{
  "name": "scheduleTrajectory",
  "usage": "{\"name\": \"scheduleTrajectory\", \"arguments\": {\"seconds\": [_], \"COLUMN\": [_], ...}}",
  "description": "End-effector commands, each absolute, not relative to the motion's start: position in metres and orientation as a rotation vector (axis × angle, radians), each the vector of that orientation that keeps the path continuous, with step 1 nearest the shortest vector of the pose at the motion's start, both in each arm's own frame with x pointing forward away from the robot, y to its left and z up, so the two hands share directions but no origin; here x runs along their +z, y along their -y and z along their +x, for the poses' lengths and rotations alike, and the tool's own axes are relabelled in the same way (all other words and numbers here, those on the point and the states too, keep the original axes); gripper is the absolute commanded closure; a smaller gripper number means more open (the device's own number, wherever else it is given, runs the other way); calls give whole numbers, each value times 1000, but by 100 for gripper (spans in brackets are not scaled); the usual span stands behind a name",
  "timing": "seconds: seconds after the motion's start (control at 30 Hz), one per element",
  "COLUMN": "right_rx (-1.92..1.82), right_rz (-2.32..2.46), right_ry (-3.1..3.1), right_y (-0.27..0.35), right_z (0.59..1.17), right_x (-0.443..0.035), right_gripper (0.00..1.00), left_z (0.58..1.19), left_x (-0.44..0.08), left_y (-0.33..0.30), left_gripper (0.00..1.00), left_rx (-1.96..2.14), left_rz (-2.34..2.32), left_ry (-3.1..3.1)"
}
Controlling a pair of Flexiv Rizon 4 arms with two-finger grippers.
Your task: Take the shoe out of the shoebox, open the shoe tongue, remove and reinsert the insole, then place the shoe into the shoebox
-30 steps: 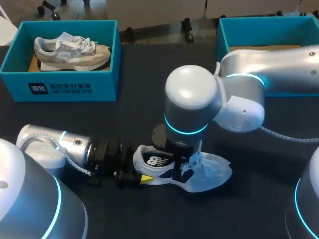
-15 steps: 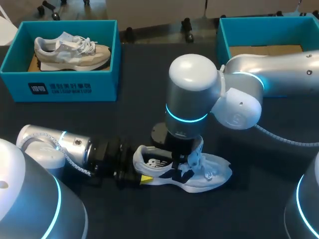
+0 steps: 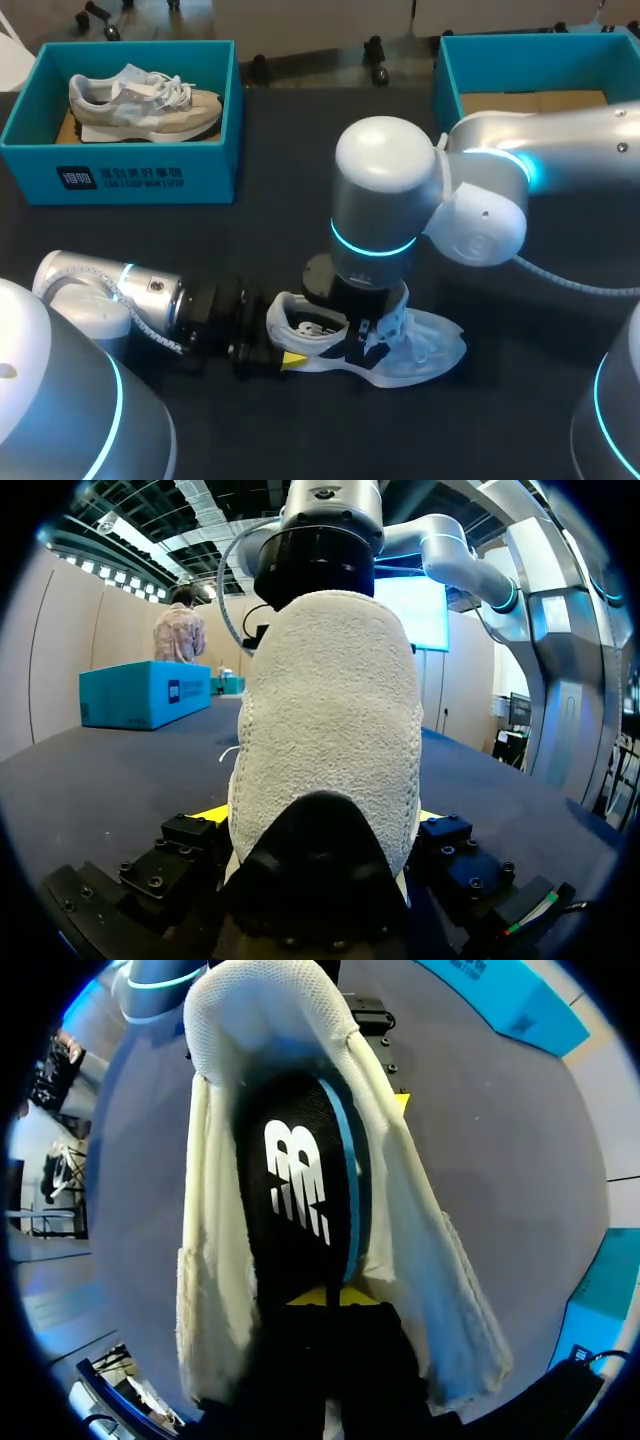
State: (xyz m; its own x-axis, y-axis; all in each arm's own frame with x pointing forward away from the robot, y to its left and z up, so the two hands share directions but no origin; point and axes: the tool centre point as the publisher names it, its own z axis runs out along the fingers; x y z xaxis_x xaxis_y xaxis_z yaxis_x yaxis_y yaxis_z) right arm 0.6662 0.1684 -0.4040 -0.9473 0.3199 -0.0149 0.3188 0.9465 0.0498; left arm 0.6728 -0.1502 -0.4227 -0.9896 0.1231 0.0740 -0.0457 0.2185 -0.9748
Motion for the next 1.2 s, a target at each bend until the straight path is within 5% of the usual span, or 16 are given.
{"name": "scheduleTrajectory", "arguments": {"seconds": [0.03,1.2], "right_rx": [78,270], "right_rz": [503,308], "right_ry": [-3037,-2814], "right_y": [-166,-152], "right_z": [657,659], "right_x": [-393,-343], "right_gripper": [100,100], "left_z": [673,673], "left_x": [-422,-422], "left_y": [148,148], "left_gripper": [100,100], "left_rx": [1879,1879], "left_rz": [-73,-73], "left_ry": [2345,2345]}}
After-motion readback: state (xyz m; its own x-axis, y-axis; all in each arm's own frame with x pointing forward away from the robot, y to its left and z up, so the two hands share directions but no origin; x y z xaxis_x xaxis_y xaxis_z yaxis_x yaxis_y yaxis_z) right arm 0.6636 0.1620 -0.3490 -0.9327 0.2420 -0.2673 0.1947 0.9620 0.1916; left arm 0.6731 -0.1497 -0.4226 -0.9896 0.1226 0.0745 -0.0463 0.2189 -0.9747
